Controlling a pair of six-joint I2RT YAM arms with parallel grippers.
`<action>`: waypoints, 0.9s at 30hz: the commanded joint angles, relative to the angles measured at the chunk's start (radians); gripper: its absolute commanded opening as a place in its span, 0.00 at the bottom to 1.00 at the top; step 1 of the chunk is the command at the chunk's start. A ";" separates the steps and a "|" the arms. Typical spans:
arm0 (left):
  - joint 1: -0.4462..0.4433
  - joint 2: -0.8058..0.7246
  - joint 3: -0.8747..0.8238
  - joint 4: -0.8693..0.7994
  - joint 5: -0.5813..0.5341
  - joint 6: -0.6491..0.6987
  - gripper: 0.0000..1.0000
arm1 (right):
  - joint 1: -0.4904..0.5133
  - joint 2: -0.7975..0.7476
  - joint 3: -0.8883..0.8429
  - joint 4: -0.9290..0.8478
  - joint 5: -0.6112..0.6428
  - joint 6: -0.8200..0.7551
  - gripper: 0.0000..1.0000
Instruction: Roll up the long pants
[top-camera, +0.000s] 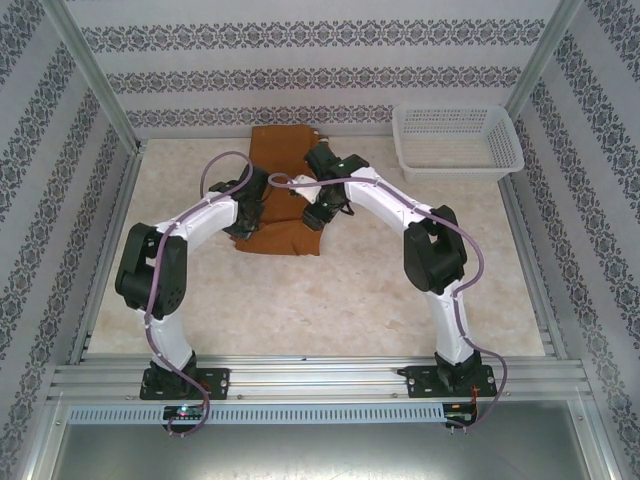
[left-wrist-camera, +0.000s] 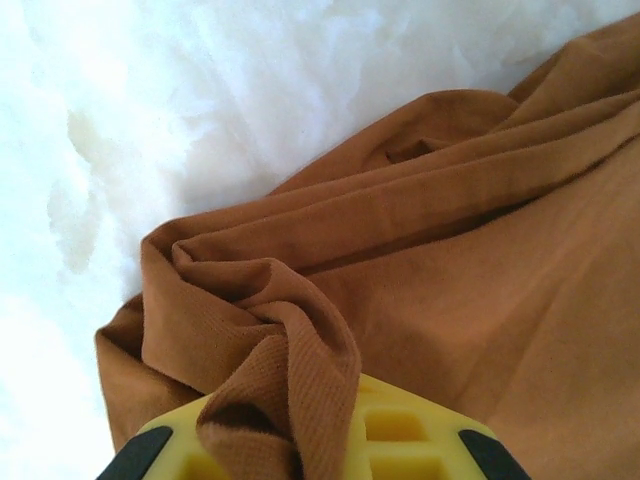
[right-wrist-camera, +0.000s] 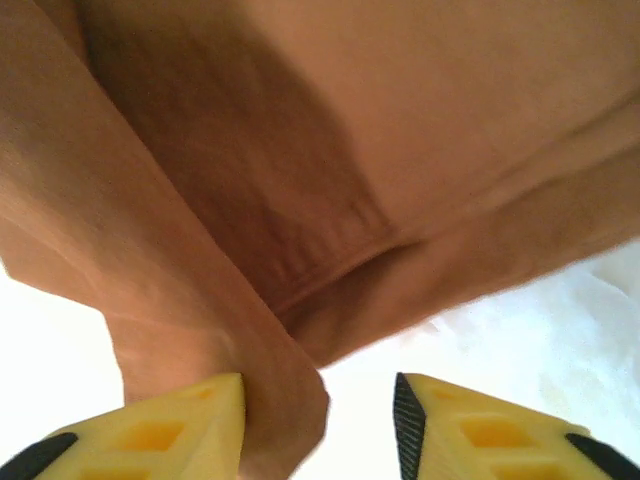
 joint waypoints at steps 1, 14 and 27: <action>0.031 0.055 0.039 -0.071 -0.044 0.038 0.11 | 0.008 -0.142 -0.022 0.004 0.074 0.005 0.51; 0.067 0.154 0.133 -0.088 -0.019 0.076 0.12 | 0.302 -0.298 -0.444 0.300 0.331 -0.038 0.70; 0.076 0.165 0.143 -0.071 0.021 0.093 0.12 | 0.351 -0.158 -0.436 0.448 0.487 -0.194 0.72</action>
